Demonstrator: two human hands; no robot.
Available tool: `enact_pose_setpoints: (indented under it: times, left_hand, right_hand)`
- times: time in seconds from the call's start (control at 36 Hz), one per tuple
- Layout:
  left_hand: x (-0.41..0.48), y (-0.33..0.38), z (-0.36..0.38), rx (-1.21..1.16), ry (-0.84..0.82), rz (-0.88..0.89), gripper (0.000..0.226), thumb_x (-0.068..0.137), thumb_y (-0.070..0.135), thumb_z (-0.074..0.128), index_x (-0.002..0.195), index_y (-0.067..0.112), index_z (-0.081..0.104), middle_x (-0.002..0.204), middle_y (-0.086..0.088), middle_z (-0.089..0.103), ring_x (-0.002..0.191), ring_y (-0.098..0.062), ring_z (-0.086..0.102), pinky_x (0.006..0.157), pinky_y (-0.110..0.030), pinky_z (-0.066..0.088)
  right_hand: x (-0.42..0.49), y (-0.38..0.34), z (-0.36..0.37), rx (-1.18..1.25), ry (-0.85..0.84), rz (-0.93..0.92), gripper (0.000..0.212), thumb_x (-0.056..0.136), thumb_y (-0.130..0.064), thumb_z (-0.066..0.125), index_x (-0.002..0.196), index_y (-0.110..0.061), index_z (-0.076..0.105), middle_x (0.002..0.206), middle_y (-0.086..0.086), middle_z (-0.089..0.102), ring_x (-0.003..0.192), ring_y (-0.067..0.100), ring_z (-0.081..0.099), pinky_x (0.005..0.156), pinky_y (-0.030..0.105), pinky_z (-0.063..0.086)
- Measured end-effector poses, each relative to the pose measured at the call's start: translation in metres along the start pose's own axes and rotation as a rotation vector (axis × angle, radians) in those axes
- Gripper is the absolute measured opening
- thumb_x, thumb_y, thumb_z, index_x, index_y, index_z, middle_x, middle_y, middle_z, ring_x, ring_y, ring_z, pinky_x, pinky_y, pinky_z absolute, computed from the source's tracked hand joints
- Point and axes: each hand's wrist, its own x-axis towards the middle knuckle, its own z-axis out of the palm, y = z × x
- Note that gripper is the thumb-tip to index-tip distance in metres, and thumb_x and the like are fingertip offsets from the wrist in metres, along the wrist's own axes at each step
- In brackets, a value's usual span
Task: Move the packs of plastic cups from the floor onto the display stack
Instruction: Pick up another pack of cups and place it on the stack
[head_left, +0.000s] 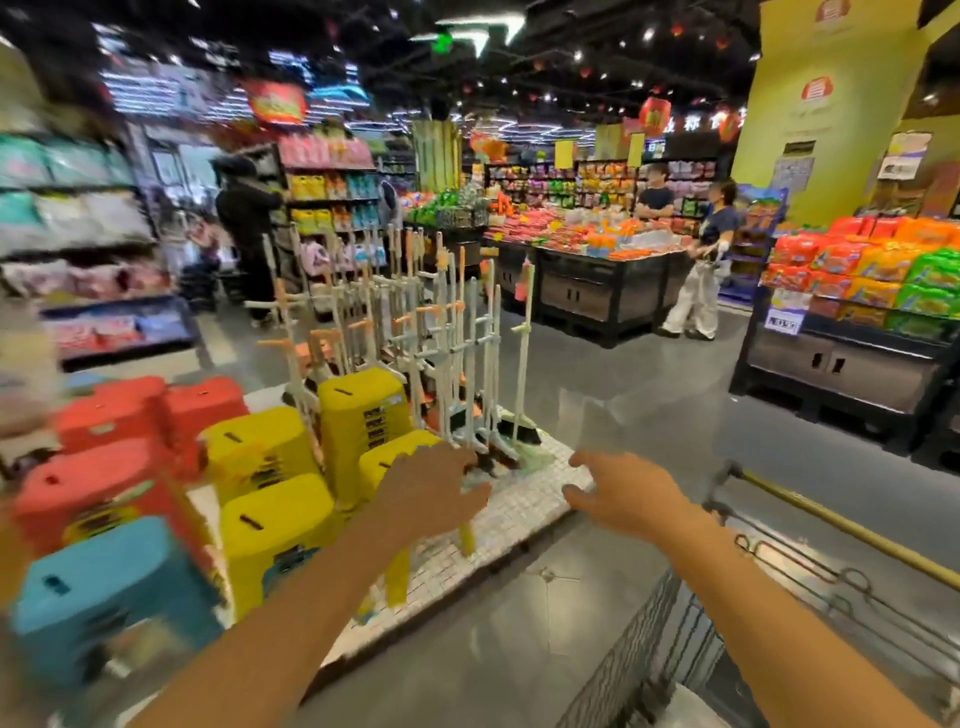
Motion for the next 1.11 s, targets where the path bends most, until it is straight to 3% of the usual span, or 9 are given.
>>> enact_pose_setpoints:
  times: [0.08,0.17,0.28,0.5,0.64,0.78,0.89,1.0,1.11]
  left_hand:
    - [-0.034,-0.047,-0.012,0.007,0.024,-0.125,0.058,0.093,0.061,0.045,0.145,0.034,0.042,0.151,0.005,0.044,0.137,-0.022,0.042,0.109,-0.042,0.039]
    - [-0.079,-0.091,-0.028,0.041,0.082,-0.25,0.058,0.091,0.063,0.042,0.14,0.032,0.049,0.143,0.003,0.053,0.131,-0.022,0.05,0.105,-0.04,0.043]
    - [-0.152,-0.153,-0.046,0.053,0.164,-0.42,0.083,0.07,0.075,0.02,0.129,0.03,0.057,0.124,0.0,0.063,0.116,-0.024,0.059,0.094,-0.036,0.047]
    - [-0.329,-0.279,-0.075,0.123,0.199,-0.814,0.054,0.09,0.059,0.047,0.135,0.03,0.052,0.128,-0.001,0.061,0.114,-0.026,0.058,0.092,-0.039,0.047]
    - [-0.454,-0.332,-0.099,0.148,0.215,-0.974,0.053,0.091,0.058,0.046,0.132,0.026,0.055,0.13,-0.003,0.061,0.116,-0.025,0.057,0.095,-0.045,0.05]
    - [-0.569,-0.36,-0.11,0.177,0.269,-1.107,0.057,0.091,0.061,0.042,0.137,0.027,0.05,0.13,-0.004,0.062,0.098,-0.022,0.064,0.078,-0.038,0.056]
    - [-0.642,-0.381,-0.111,0.16,0.291,-1.271,0.052,0.089,0.062,0.044,0.126,0.028,0.056,0.117,0.004,0.066,0.102,-0.02,0.063,0.082,-0.041,0.056]
    - [-0.692,-0.403,-0.11,0.103,0.311,-1.39,0.058,0.086,0.065,0.041,0.131,0.031,0.056,0.127,0.005,0.062,0.114,-0.021,0.059,0.093,-0.045,0.051]
    - [-0.722,-0.432,-0.106,0.08,0.303,-1.475,0.056,0.089,0.061,0.046,0.134,0.028,0.053,0.128,-0.001,0.061,0.116,-0.024,0.057,0.098,-0.047,0.048]
  right_hand:
    - [0.012,-0.051,0.001,-0.013,-0.003,-0.129,0.052,0.096,-0.054,0.045,0.142,-0.029,0.045,0.136,0.003,0.058,0.119,0.027,0.057,0.094,0.04,0.049]
    - [0.026,-0.112,0.008,0.007,-0.014,-0.246,0.047,0.092,-0.059,0.048,0.131,-0.033,0.05,0.128,0.001,0.062,0.11,0.027,0.061,0.089,0.041,0.052]
    - [0.036,-0.206,0.02,-0.029,-0.03,-0.452,0.05,0.094,-0.058,0.046,0.137,-0.031,0.047,0.132,-0.001,0.06,0.115,0.023,0.059,0.088,0.039,0.051]
    - [0.005,-0.418,0.051,-0.056,0.021,-0.807,0.048,0.096,-0.056,0.045,0.136,-0.031,0.05,0.13,-0.001,0.063,0.115,0.023,0.06,0.082,0.033,0.049]
    - [-0.038,-0.543,0.067,-0.023,-0.062,-0.959,0.05,0.095,-0.056,0.046,0.139,-0.031,0.047,0.136,-0.001,0.058,0.122,0.023,0.056,0.093,0.037,0.048]
    - [-0.089,-0.652,0.085,-0.006,-0.073,-1.158,0.042,0.093,-0.054,0.05,0.128,-0.032,0.053,0.118,0.001,0.066,0.102,0.024,0.062,0.081,0.041,0.054]
    - [-0.127,-0.73,0.1,-0.034,-0.139,-1.291,0.049,0.095,-0.051,0.051,0.139,-0.03,0.047,0.133,0.003,0.06,0.116,0.025,0.058,0.087,0.037,0.05]
    - [-0.153,-0.796,0.117,-0.023,-0.177,-1.398,0.041,0.097,-0.046,0.049,0.133,-0.026,0.051,0.128,0.004,0.063,0.111,0.023,0.059,0.077,0.032,0.044]
    - [-0.166,-0.855,0.139,0.017,-0.195,-1.477,0.044,0.094,-0.053,0.049,0.131,-0.028,0.052,0.12,0.0,0.066,0.103,0.02,0.062,0.075,0.032,0.051]
